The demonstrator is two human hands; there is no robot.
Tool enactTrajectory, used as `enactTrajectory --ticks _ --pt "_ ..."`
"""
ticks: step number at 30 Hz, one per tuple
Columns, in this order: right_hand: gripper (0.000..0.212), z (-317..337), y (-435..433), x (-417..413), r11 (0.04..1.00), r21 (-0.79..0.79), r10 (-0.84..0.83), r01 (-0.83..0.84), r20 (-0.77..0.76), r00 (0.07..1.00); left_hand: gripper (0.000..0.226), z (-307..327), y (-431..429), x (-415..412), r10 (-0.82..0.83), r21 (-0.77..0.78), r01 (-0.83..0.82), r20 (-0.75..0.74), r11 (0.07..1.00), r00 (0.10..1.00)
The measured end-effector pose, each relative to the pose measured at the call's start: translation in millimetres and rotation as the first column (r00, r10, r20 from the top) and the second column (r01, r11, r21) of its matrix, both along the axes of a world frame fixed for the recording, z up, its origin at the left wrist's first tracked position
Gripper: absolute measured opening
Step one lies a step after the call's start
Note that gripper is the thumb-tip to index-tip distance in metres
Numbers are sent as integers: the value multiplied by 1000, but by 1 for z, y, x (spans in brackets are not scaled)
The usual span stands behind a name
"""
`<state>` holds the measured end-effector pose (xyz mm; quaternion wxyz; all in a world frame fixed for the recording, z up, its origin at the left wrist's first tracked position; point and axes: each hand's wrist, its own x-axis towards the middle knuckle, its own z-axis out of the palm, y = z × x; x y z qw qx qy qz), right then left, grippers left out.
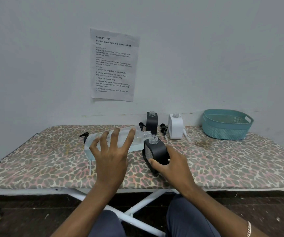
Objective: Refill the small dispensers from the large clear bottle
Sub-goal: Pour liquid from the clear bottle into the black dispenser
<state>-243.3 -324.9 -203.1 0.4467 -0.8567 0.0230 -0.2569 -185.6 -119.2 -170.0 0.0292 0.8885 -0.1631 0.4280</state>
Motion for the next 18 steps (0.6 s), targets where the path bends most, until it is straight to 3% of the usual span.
enactTrajectory --ticks 18 --pt "32 3 2 -3 1000 -19 4 -4 20 1000 95 -1 0 0 0 -1 0 -6 1000 1000"
